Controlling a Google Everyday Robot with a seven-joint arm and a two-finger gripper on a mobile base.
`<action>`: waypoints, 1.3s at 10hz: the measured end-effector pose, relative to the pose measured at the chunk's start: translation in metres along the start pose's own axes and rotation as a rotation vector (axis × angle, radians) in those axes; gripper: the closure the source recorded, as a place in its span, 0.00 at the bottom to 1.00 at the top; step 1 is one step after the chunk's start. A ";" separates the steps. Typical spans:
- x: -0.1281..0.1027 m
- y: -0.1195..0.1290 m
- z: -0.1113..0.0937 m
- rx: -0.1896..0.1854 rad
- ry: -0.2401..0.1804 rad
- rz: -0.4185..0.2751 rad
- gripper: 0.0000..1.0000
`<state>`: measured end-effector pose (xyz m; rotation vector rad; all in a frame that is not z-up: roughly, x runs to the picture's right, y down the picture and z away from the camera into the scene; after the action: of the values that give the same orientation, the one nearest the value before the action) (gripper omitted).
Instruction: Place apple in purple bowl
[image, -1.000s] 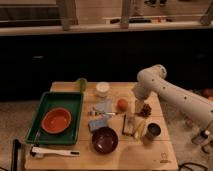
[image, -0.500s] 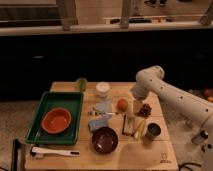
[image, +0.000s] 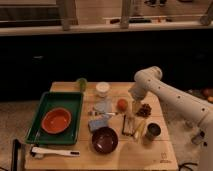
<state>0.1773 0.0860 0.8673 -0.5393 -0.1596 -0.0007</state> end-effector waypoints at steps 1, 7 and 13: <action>0.001 -0.001 0.002 -0.002 -0.003 0.000 0.20; -0.031 0.001 -0.013 0.040 -0.063 -0.212 0.20; -0.049 -0.005 -0.005 0.018 -0.061 -0.290 0.20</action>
<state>0.1295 0.0769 0.8585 -0.4945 -0.2961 -0.2646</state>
